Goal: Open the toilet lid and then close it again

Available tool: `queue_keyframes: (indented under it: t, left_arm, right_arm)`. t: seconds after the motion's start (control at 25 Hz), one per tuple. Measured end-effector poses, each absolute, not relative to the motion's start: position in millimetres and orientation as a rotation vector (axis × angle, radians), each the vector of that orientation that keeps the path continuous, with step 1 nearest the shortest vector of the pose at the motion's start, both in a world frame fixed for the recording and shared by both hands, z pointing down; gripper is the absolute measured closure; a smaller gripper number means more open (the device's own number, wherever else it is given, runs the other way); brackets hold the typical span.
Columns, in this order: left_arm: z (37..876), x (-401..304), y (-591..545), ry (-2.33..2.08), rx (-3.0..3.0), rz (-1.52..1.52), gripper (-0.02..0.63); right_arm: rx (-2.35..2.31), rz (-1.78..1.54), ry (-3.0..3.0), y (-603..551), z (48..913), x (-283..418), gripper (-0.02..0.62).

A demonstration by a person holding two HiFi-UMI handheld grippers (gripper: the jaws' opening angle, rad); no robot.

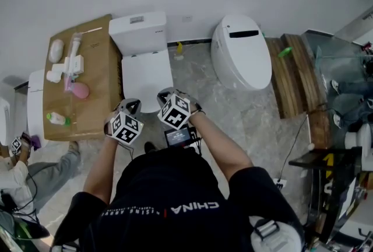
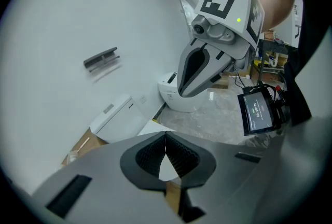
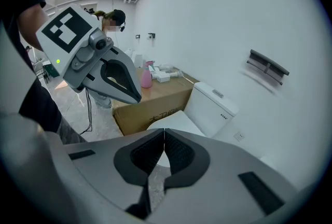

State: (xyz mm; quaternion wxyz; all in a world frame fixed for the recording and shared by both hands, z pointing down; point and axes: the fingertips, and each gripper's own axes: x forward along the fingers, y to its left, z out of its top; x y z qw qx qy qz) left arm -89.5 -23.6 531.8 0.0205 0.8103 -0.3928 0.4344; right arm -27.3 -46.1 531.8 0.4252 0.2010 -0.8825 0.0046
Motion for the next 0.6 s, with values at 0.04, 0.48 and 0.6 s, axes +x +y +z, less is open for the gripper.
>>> queue_keyframes:
  t: [0.04,0.48,0.6]
  left_arm:
    - [532.6,-90.2,-23.5,-1.217,2.511,1.350,0.595]
    - [568.4,-95.8,-14.2,-1.165,2.460,1.394,0.595]
    - [595.4,-96.7,-9.0,-1.122,2.450,1.432,0.595]
  right_arm:
    - [0.502,0.008,-2.206,-46.9,532.4,-27.6,0.580]
    - [0.429,0.039,-2.158,-37.4,569.8,-25.8,0.580]
    - [0.406,0.033,-2.137,-34.4,597.2,-23.4,0.580]
